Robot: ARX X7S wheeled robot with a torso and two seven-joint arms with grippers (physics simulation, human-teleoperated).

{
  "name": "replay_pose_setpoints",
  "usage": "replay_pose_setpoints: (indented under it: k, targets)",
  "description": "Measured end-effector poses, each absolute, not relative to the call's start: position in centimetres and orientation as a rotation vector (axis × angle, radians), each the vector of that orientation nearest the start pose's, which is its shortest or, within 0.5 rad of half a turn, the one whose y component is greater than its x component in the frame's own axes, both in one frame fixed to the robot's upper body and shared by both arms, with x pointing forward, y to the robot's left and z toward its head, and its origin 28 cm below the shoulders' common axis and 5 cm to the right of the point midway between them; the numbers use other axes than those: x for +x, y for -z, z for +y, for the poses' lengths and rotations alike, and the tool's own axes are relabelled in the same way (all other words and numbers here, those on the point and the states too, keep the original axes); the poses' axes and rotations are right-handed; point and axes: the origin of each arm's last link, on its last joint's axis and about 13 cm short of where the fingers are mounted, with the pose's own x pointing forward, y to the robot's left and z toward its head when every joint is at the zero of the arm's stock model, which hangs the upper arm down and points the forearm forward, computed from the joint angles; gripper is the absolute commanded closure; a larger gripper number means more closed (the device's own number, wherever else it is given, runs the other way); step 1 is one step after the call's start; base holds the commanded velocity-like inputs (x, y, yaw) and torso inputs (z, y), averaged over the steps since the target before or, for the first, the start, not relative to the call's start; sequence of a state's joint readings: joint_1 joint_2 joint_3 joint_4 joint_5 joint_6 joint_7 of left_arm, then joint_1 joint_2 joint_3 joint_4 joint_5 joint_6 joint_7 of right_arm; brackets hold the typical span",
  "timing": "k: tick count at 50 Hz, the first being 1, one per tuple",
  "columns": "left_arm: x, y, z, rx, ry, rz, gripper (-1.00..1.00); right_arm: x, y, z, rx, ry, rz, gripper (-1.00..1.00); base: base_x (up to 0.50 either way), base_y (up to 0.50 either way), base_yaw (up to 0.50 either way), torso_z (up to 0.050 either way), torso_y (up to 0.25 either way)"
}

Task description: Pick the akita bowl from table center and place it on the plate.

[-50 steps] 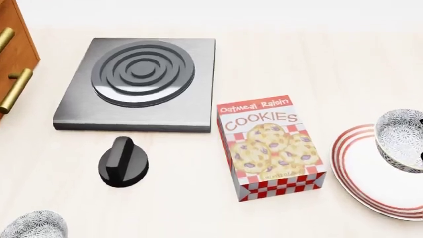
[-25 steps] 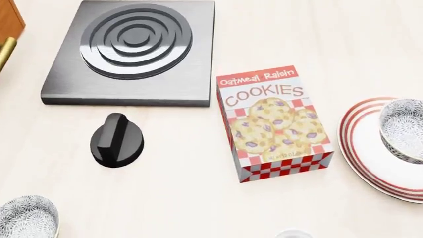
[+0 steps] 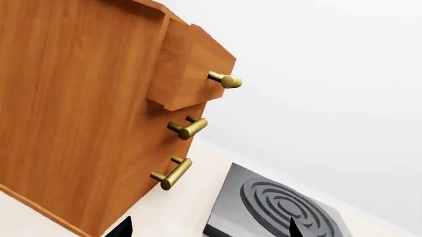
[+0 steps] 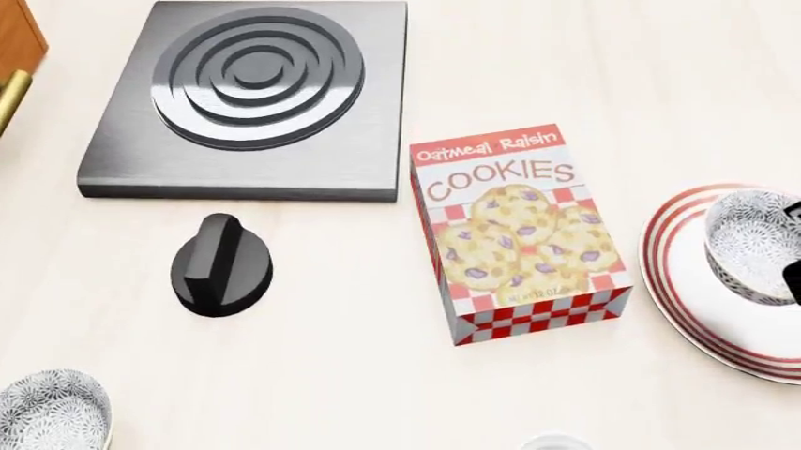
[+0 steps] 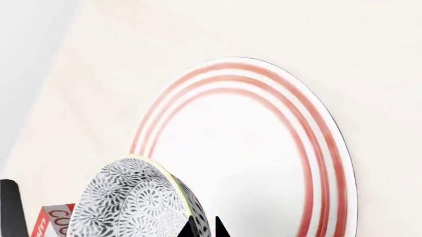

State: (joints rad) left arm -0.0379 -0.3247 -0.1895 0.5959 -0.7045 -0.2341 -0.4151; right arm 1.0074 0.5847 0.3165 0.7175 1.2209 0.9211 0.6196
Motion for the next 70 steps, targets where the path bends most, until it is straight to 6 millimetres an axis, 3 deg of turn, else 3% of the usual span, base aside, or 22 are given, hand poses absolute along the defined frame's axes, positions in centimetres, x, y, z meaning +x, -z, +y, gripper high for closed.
replay_pose_setpoints:
  k: [35, 36, 51, 70]
  targets:
    - [19.5, -14.9, 26.5, -0.364, -0.216, -0.349, -1.0, 35.5, -18.1, -28.0, 1.023, 0.468, 0.433, 1.0, 0.0, 0.0, 0.0, 0.0, 0.0]
    - [19.5, -14.9, 26.5, -0.364, -0.216, -0.349, -1.0, 35.5, -18.1, -28.0, 1.022, 0.469, 0.432, -1.0, 0.0, 0.0, 0.0, 0.0, 0.0]
    - [19.5, -14.9, 26.5, -0.367, -0.216, -0.35, -1.0, 35.8, -18.3, -28.1, 1.049, 0.472, 0.366, -1.0, 0.0, 0.0, 0.0, 0.0, 0.0]
    - [19.4, -15.1, 26.5, -0.371, -0.22, -0.352, -1.0, 35.2, -20.2, -28.5, 1.091, 0.487, 0.111, -1.0, 0.0, 0.0, 0.0, 0.0, 0.0]
